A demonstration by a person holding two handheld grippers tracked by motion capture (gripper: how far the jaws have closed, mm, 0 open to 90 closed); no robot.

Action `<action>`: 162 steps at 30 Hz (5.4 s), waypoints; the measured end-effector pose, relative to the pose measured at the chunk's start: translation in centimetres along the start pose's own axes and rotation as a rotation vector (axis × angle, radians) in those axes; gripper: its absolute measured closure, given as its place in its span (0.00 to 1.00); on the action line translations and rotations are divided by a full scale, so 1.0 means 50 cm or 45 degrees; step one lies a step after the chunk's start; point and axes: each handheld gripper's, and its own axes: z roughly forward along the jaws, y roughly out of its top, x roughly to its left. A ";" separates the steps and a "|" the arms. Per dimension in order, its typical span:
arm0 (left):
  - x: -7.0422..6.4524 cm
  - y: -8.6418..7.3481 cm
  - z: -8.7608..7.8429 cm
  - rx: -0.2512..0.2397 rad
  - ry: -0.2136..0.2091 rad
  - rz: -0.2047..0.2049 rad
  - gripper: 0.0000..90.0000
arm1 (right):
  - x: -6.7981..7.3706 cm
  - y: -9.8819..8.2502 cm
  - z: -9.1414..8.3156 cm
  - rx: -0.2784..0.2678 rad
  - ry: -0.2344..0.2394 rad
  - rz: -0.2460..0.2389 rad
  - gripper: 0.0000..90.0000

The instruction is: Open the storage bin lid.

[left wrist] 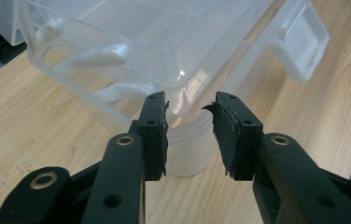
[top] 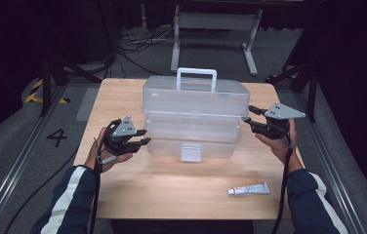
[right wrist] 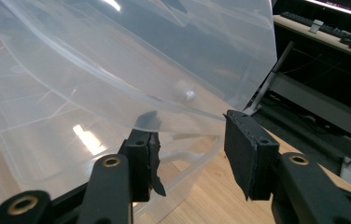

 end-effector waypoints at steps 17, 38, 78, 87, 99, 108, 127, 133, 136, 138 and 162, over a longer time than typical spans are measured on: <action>0.006 0.002 0.014 -0.008 -0.017 -0.008 0.70 | 0.009 0.030 0.008 -0.075 -0.064 -0.017 0.68; 0.004 0.000 0.011 -0.013 0.017 0.019 0.75 | 0.031 0.052 0.015 -0.141 -0.299 -0.065 0.87; -0.017 0.025 0.041 0.026 -0.087 0.128 0.72 | 0.038 0.106 0.012 -0.063 -0.359 -0.076 0.91; -0.011 0.027 0.061 0.052 -0.132 0.117 0.71 | 0.020 0.127 0.020 -0.044 -0.350 -0.054 0.91; -0.005 0.035 0.085 0.068 -0.198 0.100 0.72 | 0.000 0.143 0.033 -0.042 -0.351 -0.035 0.92; -0.002 0.039 0.087 0.092 -0.221 0.110 0.74 | -0.010 0.152 0.040 -0.036 -0.352 -0.018 0.93; -0.002 0.049 0.091 0.144 -0.227 0.168 0.75 | -0.023 0.166 0.055 -0.036 -0.370 0.043 0.93; -0.003 0.050 0.091 0.150 -0.221 0.179 0.75 | -0.026 0.168 0.058 -0.033 -0.374 0.061 0.93; -0.003 0.049 0.091 0.150 -0.223 0.178 0.76 | -0.029 0.171 0.061 -0.027 -0.378 0.063 0.94; -0.003 0.049 0.090 0.148 -0.225 0.185 0.76 | -0.034 0.175 0.066 -0.024 -0.380 0.083 0.94; -0.008 0.046 0.085 0.119 -0.239 0.222 0.80 | -0.061 0.204 0.098 0.047 -0.393 0.158 0.95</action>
